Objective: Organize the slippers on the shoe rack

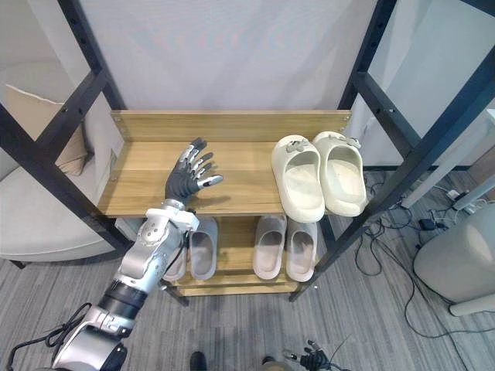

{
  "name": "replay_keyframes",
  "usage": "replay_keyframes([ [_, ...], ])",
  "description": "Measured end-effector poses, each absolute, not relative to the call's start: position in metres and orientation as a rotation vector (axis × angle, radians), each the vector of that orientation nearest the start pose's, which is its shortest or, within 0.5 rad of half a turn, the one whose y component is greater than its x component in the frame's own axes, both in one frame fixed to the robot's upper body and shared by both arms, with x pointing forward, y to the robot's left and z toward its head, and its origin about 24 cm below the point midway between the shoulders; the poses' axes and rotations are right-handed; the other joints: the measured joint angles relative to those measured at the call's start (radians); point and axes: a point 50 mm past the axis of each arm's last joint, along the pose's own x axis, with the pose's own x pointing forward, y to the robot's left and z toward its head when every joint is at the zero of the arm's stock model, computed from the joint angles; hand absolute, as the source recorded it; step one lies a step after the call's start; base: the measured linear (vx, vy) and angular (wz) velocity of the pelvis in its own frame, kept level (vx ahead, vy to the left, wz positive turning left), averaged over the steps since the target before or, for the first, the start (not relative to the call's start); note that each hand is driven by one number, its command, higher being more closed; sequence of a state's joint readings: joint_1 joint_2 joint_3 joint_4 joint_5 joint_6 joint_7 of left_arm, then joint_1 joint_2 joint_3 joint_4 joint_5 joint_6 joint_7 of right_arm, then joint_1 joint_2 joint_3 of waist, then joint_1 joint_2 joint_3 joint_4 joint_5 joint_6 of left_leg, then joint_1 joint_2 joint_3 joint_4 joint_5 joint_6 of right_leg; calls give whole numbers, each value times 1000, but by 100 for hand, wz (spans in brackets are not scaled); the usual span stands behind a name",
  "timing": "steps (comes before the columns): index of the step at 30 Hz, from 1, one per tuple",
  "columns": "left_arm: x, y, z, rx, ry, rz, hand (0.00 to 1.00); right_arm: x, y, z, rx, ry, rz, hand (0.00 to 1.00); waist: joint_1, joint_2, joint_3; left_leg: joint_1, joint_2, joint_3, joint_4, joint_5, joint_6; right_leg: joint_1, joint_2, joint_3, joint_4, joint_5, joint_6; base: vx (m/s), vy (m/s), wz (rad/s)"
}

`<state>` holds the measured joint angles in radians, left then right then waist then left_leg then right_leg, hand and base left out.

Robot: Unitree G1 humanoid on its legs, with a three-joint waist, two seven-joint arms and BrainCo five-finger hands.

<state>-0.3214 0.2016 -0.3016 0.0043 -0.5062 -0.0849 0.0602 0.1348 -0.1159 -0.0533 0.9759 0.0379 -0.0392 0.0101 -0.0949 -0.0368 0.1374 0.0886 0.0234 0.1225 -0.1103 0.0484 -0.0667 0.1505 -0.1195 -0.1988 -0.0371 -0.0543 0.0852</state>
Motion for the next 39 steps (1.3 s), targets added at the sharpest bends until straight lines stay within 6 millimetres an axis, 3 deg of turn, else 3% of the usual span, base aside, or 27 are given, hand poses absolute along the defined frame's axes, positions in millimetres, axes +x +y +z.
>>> replay_keyframes([
  [3,266,84,115,-359,-242,-485,0,90,-204,-158,-49,1076,-129,0,19,-1,-1,3,-2,-8,0,1,1,8,-2,-10,0,-3,-1,-17,-1,9],
  [7,260,85,105,-413,-200,-509,0,89,-204,-158,-91,1087,-102,0,41,-1,-2,5,-1,-28,0,7,9,11,-1,-27,17,-15,-5,-38,-13,14],
  [9,252,92,96,-424,-175,-488,0,90,-204,-158,-98,1087,-94,0,42,-1,-3,3,-2,-40,0,8,10,12,-2,-33,16,-16,-5,-17,-10,8],
  [16,209,134,34,-423,75,-410,0,89,-203,-159,-142,1098,-58,0,65,-6,-6,1,-6,-52,0,8,11,21,-3,-46,13,-20,1,4,-5,7],
  [21,182,164,-31,-323,354,-280,0,94,-202,-158,-164,1085,-39,0,85,-15,-12,2,-8,-52,0,7,10,23,-5,-47,12,-21,2,-1,0,1],
  [25,164,177,-67,-208,518,-220,0,97,-200,-158,-188,1070,-15,0,86,-21,-15,3,-12,-51,0,7,11,23,-6,-44,14,-23,4,0,0,0],
  [32,144,188,-105,-9,692,-70,0,100,-200,-157,-208,1062,-2,0,86,-20,-15,3,-14,-46,0,7,11,19,-7,-32,14,-23,4,-2,0,-1],
  [39,126,192,-126,103,810,22,0,107,-203,-154,-223,1037,-14,0,87,-3,-18,4,-15,-23,0,0,16,8,-7,-8,17,-23,4,-7,3,-10],
])
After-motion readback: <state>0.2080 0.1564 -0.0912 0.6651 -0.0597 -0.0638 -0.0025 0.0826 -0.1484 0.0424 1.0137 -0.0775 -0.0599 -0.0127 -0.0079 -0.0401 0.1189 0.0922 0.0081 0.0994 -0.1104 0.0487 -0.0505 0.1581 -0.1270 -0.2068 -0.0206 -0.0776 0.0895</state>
